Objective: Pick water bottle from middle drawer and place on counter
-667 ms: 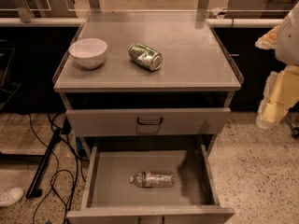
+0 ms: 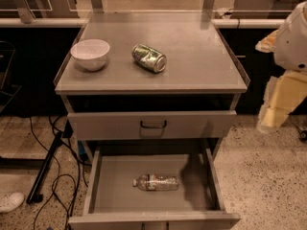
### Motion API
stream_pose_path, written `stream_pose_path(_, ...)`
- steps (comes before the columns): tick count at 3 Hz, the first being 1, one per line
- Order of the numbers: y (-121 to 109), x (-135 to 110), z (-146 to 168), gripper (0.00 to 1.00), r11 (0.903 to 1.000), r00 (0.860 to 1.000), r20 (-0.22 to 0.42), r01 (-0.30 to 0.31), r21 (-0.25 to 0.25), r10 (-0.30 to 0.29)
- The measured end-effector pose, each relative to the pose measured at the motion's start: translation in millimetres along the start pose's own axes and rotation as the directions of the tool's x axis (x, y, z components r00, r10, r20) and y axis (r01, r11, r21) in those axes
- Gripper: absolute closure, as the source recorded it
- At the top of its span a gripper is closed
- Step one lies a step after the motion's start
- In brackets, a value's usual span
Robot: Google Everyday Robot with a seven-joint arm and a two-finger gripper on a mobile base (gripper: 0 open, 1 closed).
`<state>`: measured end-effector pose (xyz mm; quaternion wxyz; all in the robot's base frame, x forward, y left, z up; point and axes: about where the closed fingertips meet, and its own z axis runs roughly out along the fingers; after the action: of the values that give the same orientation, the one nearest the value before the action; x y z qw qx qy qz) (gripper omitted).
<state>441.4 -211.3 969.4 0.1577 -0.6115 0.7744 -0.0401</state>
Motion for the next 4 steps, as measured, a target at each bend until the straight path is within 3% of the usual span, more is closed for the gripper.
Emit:
stream_pose_path(2,15,-16,44,0.00,0.9952,0.997,-0.004,0.076,-0.061,-0.077)
stream_pose_path(4,22,-22,50,0.00,0.9935,0.997,0.013,0.079,-0.083,-0.078)
